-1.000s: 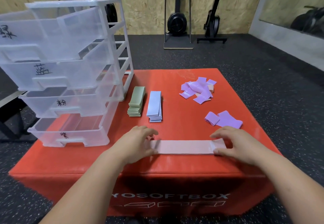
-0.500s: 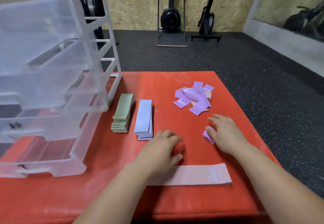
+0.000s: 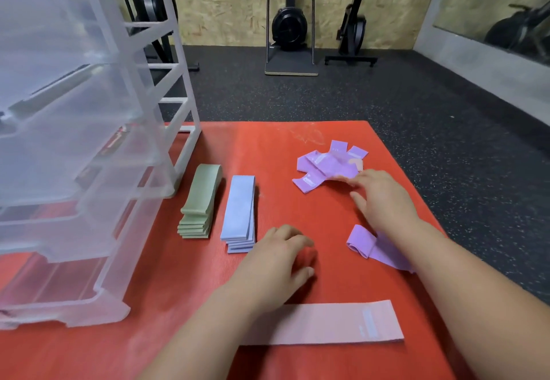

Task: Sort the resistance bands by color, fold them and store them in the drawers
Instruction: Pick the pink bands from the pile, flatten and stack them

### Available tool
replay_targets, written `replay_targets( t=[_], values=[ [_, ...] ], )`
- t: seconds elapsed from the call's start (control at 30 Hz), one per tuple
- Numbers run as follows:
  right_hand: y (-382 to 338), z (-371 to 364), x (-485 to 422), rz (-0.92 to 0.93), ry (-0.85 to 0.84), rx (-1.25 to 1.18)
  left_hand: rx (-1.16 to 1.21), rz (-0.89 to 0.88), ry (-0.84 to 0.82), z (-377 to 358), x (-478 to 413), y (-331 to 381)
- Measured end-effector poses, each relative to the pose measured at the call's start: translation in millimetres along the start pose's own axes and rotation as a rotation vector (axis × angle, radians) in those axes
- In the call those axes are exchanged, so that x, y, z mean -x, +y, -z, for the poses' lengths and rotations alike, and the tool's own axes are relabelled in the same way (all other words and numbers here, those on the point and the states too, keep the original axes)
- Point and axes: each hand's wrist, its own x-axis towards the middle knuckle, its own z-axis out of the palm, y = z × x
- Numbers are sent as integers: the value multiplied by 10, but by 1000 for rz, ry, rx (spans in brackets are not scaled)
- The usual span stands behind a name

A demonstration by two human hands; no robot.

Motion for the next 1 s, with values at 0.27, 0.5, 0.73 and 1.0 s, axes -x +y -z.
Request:
replay_targets(
  t=[0.27,0.5,0.73,1.0],
  values=[
    [-362,1080,38,-77,355,-410,41,14,48,212,133,105],
    [-508,1551,268,-127,487,-508,31,34,74,367,409,184],
    [-575,1329,948,-180,371,-531,40,44,76,432,604,325],
    [-499,593,1624,-448,107,-881,66,56,51,334,591,380]
  ],
)
